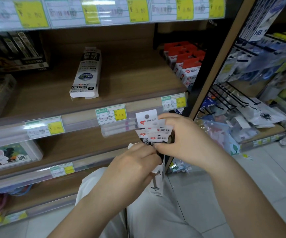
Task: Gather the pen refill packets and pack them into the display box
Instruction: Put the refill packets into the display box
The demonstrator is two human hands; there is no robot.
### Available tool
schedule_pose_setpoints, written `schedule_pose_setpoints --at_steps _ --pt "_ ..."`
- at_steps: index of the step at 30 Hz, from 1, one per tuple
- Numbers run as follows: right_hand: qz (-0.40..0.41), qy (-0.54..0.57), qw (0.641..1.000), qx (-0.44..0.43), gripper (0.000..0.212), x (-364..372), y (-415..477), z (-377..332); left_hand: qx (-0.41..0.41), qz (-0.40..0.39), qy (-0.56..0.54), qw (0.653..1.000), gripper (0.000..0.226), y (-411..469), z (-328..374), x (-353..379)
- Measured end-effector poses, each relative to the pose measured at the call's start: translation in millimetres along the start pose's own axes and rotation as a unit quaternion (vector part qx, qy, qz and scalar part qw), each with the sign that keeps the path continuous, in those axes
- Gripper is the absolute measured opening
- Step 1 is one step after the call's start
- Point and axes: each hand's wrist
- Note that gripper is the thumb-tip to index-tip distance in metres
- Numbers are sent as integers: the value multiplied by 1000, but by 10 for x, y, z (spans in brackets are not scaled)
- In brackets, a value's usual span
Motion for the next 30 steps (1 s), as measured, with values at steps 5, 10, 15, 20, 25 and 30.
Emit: schedule_pose_setpoints --at_steps 5,10,15,20,25,30 --pt "2 -13 1000 16 19 -48 -10 -10 13 -1 6 1000 20 -28 17 -51" --pt "14 -65 998 -6 19 -46 6 -65 35 -3 16 999 19 -26 32 -141" --pt "-35 -180 983 26 16 48 26 -50 28 1 8 1000 26 -52 65 -109" --pt "-78 -279 954 70 17 123 31 -38 24 -3 22 999 16 -30 94 -77" --pt "-125 -125 980 86 20 -93 34 -96 12 -13 4 1000 26 0 63 -100" --pt "-42 -219 974 31 28 -185 27 -253 24 -30 26 999 15 33 105 -113"
Point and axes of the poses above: each hand's wrist, its own y-axis towards the middle knuckle, its own x-axis out of the palm, z = x × y, and after that the axes turned 2 degrees about z, right-handed
